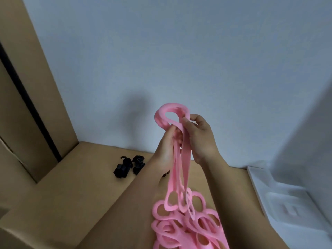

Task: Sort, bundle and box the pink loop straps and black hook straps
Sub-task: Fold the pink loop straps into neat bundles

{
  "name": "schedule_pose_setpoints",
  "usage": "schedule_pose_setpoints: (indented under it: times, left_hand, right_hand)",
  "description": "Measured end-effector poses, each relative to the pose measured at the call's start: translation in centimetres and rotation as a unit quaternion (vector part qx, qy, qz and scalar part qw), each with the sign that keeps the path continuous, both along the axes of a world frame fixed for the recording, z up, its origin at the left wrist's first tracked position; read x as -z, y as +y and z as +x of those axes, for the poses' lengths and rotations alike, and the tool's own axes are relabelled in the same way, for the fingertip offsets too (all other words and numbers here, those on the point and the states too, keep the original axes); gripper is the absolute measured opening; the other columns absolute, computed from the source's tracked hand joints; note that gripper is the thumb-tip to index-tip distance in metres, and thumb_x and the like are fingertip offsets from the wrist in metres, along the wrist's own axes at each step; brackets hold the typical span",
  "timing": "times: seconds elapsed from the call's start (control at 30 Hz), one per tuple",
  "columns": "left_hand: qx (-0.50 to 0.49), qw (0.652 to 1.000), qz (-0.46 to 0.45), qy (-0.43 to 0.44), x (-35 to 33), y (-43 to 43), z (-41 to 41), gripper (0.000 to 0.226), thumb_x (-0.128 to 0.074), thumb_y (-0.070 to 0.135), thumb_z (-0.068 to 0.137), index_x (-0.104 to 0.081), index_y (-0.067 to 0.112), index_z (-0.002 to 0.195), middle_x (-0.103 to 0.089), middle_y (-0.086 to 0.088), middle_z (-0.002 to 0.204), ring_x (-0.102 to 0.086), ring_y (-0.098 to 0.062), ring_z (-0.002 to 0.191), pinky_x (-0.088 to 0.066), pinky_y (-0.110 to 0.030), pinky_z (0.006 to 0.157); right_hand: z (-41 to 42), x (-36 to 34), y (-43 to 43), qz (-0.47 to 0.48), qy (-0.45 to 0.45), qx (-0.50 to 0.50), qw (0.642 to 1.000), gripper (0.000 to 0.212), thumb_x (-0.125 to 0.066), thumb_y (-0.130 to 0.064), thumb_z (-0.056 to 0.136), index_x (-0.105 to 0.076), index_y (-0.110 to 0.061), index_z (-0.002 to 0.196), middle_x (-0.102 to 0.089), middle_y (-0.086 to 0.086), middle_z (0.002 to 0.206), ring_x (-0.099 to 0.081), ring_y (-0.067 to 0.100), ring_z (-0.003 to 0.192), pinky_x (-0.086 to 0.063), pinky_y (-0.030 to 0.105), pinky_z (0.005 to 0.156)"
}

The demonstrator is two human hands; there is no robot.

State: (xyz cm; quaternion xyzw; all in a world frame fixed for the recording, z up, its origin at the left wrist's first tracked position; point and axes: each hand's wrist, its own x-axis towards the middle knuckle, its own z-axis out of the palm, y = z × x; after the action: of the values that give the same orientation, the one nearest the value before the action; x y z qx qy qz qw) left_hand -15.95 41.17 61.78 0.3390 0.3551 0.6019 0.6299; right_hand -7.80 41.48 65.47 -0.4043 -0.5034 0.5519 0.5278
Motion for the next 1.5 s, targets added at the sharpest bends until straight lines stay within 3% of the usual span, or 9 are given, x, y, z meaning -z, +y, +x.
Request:
schedule_pose_setpoints:
  times: [0.13, 0.3, 0.43, 0.53, 0.73, 0.83, 1.17, 1.33, 1.5]
  left_hand:
    - [0.018, 0.999, 0.024, 0.03, -0.4, -0.1, -0.2, 0.058, -0.037, 0.058, 0.076, -0.07, 0.016, 0.099, -0.066, -0.006, 0.095, -0.061, -0.018, 0.083, -0.042, -0.03, 0.068]
    - [0.016, 0.986, 0.048, 0.16, -0.3, -0.1, 0.0, 0.054, -0.034, 0.064, 0.074, -0.065, 0.026, 0.097, -0.062, 0.0, 0.091, -0.054, -0.016, 0.085, -0.038, -0.028, 0.07]
    - [0.028, 0.982, 0.054, 0.179, 0.1, -0.5, 0.0, 0.044, -0.058, 0.044, 0.063, -0.061, 0.016, 0.097, -0.059, -0.008, 0.09, -0.054, -0.018, 0.085, -0.041, -0.029, 0.071]
    - [0.03, 0.974, 0.075, 0.21, 0.1, -0.2, 0.0, 0.036, -0.052, 0.024, 0.058, -0.059, 0.019, 0.092, -0.059, -0.002, 0.085, -0.055, -0.017, 0.083, -0.045, -0.033, 0.076]
    - [0.002, 0.959, 0.117, 0.259, -1.0, 0.8, -0.2, 0.03, -0.058, 0.01, 0.085, -0.058, 0.038, 0.097, -0.065, 0.012, 0.103, -0.06, -0.012, 0.103, -0.046, -0.029, 0.091]
    - [-0.014, 0.956, 0.131, 0.263, -1.7, 1.0, -0.3, 0.026, -0.061, 0.011, 0.087, -0.057, 0.035, 0.095, -0.063, 0.007, 0.101, -0.059, -0.009, 0.097, -0.046, -0.021, 0.083]
    - [-0.014, 0.979, 0.079, 0.185, -2.8, 1.4, -0.6, 0.025, -0.059, 0.024, 0.064, -0.058, 0.023, 0.089, -0.054, 0.005, 0.066, -0.051, -0.009, 0.064, -0.043, -0.025, 0.064]
    - [0.026, 0.992, 0.072, 0.101, -2.8, 1.4, -0.8, 0.026, -0.056, 0.015, 0.067, -0.058, 0.017, 0.092, -0.057, 0.009, 0.059, -0.048, -0.008, 0.052, -0.039, -0.023, 0.057]
    - [0.01, 0.992, 0.054, 0.118, -2.6, 1.3, -0.6, 0.009, -0.05, 0.005, 0.09, -0.054, 0.012, 0.088, -0.05, 0.0, 0.066, -0.049, -0.01, 0.05, -0.039, -0.024, 0.054]
  right_hand:
    - [0.0, -0.1, -0.1, 0.004, -0.046, 0.035, 0.998, 0.012, -0.053, -0.022, 0.094, -0.049, -0.011, 0.093, -0.057, 0.016, 0.075, -0.05, 0.025, 0.058, -0.044, 0.041, 0.055]
    - [0.4, -1.2, 0.2, 0.025, -0.119, 0.063, 0.991, 0.021, -0.059, -0.02, 0.089, -0.047, -0.009, 0.077, -0.058, 0.015, 0.073, -0.053, 0.024, 0.051, -0.044, 0.029, 0.046]
    - [0.8, -2.4, 0.8, 0.045, -0.157, 0.046, 0.985, 0.012, -0.065, -0.014, 0.085, -0.056, -0.007, 0.079, -0.053, 0.009, 0.071, -0.051, 0.016, 0.057, -0.043, 0.02, 0.048]
    - [1.1, -3.0, 1.2, 0.052, -0.165, 0.055, 0.983, 0.012, -0.067, -0.013, 0.083, -0.061, -0.003, 0.081, -0.055, 0.01, 0.073, -0.051, 0.012, 0.057, -0.041, 0.016, 0.051]
    - [1.5, -4.3, 0.9, 0.049, -0.153, 0.015, 0.987, 0.017, -0.065, -0.008, 0.084, -0.057, -0.002, 0.071, -0.057, 0.006, 0.066, -0.051, 0.006, 0.045, -0.037, 0.011, 0.039]
    - [1.6, -5.3, 1.0, 0.063, -0.155, 0.004, 0.986, 0.021, -0.064, -0.008, 0.084, -0.055, -0.007, 0.065, -0.055, 0.002, 0.061, -0.046, 0.001, 0.039, -0.034, 0.01, 0.039]
    - [1.3, -5.1, 2.1, 0.11, -0.192, 0.037, 0.974, 0.012, -0.065, -0.005, 0.083, -0.06, 0.0, 0.073, -0.055, 0.008, 0.065, -0.047, 0.003, 0.045, -0.037, 0.011, 0.042]
    - [1.2, -4.8, 2.3, 0.092, -0.21, 0.029, 0.973, 0.019, -0.062, -0.003, 0.083, -0.053, -0.005, 0.067, -0.051, 0.004, 0.062, -0.044, 0.003, 0.043, -0.032, 0.009, 0.038]
    - [1.2, -4.2, 2.6, 0.11, -0.254, 0.047, 0.96, 0.021, -0.064, -0.005, 0.081, -0.052, -0.006, 0.064, -0.05, 0.002, 0.058, -0.046, 0.008, 0.045, -0.037, 0.013, 0.042]
